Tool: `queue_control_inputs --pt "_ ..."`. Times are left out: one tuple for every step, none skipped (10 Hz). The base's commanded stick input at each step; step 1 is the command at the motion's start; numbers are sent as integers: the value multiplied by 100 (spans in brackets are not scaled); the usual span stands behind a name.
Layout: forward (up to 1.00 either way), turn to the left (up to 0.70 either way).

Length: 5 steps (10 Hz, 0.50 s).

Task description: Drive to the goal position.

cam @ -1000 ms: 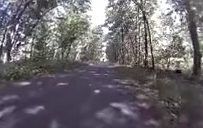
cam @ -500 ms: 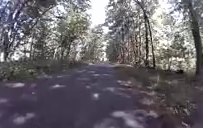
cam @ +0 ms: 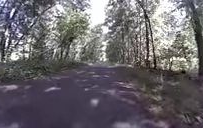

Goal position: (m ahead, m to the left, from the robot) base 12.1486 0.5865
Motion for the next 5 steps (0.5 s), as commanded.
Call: queue_control_inputs --pt "45 0" --pt "45 0" --pt "45 0" --pt "45 0" --pt "45 0"
